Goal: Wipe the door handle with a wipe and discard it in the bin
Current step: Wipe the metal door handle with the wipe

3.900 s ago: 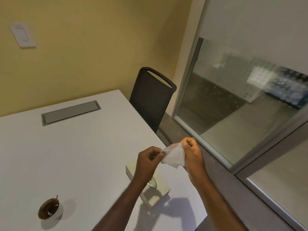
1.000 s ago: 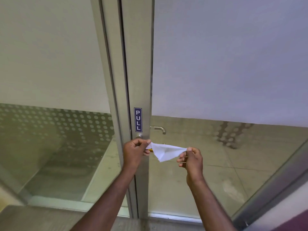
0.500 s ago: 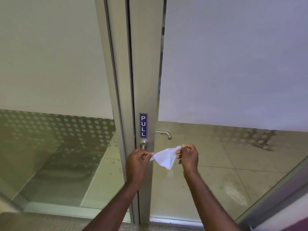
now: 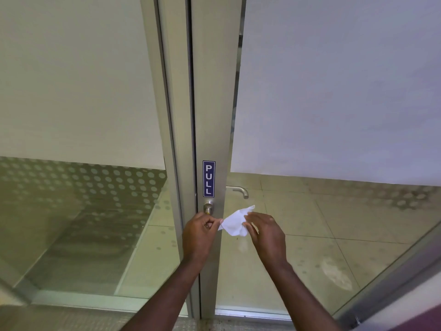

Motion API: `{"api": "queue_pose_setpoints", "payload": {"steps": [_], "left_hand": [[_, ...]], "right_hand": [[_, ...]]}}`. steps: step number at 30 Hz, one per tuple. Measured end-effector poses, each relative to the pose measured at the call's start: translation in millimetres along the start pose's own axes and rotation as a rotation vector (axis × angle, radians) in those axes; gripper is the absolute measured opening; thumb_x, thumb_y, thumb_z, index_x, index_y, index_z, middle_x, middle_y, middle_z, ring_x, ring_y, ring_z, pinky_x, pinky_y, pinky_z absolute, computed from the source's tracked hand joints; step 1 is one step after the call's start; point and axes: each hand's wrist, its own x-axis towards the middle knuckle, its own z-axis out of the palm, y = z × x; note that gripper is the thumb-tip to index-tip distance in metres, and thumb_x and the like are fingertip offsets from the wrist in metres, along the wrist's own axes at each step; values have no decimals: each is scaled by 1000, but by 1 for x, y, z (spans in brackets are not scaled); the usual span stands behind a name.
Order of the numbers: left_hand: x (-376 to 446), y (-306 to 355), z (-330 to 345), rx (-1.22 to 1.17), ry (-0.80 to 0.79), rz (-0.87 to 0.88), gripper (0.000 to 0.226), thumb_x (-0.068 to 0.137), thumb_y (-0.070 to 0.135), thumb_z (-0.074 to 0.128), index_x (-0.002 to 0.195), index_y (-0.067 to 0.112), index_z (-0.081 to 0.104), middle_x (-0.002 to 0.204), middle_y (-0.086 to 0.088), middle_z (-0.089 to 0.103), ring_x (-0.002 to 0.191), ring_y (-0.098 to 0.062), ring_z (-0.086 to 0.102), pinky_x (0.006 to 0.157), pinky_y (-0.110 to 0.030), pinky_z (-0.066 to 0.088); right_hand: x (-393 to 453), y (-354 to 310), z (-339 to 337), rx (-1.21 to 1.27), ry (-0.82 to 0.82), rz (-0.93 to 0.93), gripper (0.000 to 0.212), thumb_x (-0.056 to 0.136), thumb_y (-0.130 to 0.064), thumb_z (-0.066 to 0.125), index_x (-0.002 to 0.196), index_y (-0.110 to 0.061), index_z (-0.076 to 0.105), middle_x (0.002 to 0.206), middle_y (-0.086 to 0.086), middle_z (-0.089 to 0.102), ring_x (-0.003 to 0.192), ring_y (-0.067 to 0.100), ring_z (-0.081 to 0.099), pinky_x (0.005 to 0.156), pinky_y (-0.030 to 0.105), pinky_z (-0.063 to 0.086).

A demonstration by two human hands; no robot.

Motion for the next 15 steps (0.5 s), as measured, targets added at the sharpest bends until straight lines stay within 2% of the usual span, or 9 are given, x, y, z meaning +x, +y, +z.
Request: {"api": "queue_pose_setpoints", "payload": {"steps": [4, 6, 9, 11, 12, 13, 15], "left_hand": [[2, -1, -1, 70, -14, 36, 15, 82, 25, 82, 70, 23, 72, 73, 10, 60, 67, -8, 60, 57, -28, 46], [1, -3, -3, 83, -19, 69, 14, 84, 25, 79, 73, 23, 72, 75, 10, 61, 71, -11, 61, 60, -31, 50], [-1, -5, -7, 120, -15, 145, 12, 88, 24, 74, 77, 21, 71, 79, 10, 63, 80, -15, 62, 64, -37, 54], [-2, -6, -11, 174, 23, 246, 4, 90, 20, 72, 86, 20, 72, 87, 9, 65, 90, -20, 62, 70, -40, 54], [-2, -7, -14, 191, 49, 310, 6, 91, 16, 70, 95, 19, 72, 95, 7, 66, 97, -22, 62, 76, -41, 54], [-1, -7, -17, 208, 69, 372, 17, 91, 12, 68, 107, 18, 72, 107, 3, 66, 108, -24, 61, 87, -43, 54], [5, -6, -22, 267, 80, 481, 43, 93, 6, 63, 135, 12, 61, 141, -7, 58, 138, -29, 47, 115, -49, 40]], "right_hand": [[11, -3, -11, -142, -50, -222, 14, 76, -13, 82, 87, -19, 76, 90, -4, 77, 91, 25, 69, 63, 33, 55], [15, -4, -14, -151, -77, -254, 16, 75, -11, 80, 88, -20, 76, 86, -3, 75, 91, 25, 68, 60, 35, 55], [15, -6, -15, -148, -145, -231, 26, 80, -9, 73, 103, -22, 75, 94, -1, 76, 103, 25, 66, 64, 37, 55], [16, -7, -15, -191, -178, -285, 29, 78, -3, 71, 100, -22, 75, 98, -4, 77, 110, 25, 67, 66, 32, 54], [16, -8, -16, -206, -195, -304, 29, 76, 0, 69, 92, -23, 74, 98, -6, 77, 111, 26, 67, 66, 27, 49], [17, -9, -16, -211, -206, -316, 28, 72, 3, 68, 83, -23, 70, 95, -6, 77, 108, 26, 68, 64, 23, 42], [17, -12, -18, -232, -220, -350, 27, 66, 5, 67, 72, -21, 65, 86, -3, 76, 94, 29, 70, 61, 22, 37]]}}
